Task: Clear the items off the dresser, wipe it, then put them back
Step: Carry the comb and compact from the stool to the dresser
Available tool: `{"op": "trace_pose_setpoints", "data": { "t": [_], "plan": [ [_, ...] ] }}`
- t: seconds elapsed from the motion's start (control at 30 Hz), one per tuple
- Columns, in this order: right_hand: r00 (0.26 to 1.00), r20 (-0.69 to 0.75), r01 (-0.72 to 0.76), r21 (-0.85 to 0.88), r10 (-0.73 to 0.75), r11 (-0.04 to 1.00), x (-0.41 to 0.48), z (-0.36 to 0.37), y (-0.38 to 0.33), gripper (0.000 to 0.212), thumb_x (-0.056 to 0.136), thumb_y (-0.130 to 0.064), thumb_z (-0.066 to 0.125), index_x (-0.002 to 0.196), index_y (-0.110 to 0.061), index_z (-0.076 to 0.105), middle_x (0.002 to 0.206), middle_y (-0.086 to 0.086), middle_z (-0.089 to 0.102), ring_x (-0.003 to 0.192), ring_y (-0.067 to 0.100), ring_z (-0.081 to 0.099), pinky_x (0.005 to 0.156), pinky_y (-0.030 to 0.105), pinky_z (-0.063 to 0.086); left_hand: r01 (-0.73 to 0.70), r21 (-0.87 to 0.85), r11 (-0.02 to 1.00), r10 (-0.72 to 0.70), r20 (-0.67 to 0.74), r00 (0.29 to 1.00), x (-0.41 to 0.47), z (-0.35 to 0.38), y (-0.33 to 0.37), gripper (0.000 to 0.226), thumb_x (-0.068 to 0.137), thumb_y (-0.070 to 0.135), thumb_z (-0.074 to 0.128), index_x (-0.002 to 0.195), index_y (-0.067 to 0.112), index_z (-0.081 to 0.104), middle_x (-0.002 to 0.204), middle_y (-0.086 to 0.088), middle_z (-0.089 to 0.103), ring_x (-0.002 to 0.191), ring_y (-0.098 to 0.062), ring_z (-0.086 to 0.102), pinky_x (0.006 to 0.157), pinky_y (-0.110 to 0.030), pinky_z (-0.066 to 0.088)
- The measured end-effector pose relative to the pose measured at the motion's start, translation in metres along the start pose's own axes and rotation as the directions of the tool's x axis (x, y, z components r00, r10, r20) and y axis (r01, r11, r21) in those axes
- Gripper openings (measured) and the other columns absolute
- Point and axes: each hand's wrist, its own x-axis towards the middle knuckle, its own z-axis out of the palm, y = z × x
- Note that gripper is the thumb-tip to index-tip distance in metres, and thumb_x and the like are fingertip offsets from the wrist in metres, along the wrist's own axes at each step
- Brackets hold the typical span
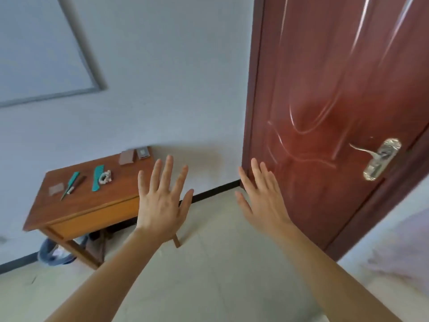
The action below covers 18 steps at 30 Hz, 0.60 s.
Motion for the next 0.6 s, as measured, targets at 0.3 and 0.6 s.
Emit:
{"op": "trace_pose_setpoints", "data": {
  "t": [0.3, 0.6],
  "plan": [
    [0.967, 0.110, 0.214, 0.144, -0.231, 0.966, 0.121, 0.089, -0.169, 0.063, 0.102, -0.047, 0.027, 0.157, -0.023, 0.008, 0.164, 0.012, -0.005, 0.152, 0.028, 0.002, 0.122, 0.044, 0.017, 0.240, 0.118, 0.964, -0.256, 0.152, 0.955, -0.006, 0.034, -0.201, 0.064, 0.096, 0.058, 0.008, 0.154, 0.030, 0.008, 0.163, -0.004, 0.000, 0.149, -0.027, -0.003, 0.118, -0.057, 0.006],
    [0.914, 0.224, 0.282, 0.247, -0.338, 0.927, 0.239, 0.217, -0.241, 0.066, 0.102, -0.049, 0.031, 0.157, -0.024, 0.006, 0.164, 0.010, -0.006, 0.151, 0.027, 0.007, 0.120, 0.040, 0.019, 0.440, 0.174, 0.881, -0.473, 0.283, 0.835, 0.020, 0.120, -0.322, 0.066, 0.094, 0.063, 0.010, 0.153, 0.032, 0.003, 0.163, -0.002, -0.005, 0.149, -0.024, -0.007, 0.119, -0.056, 0.004]
  ]
}}
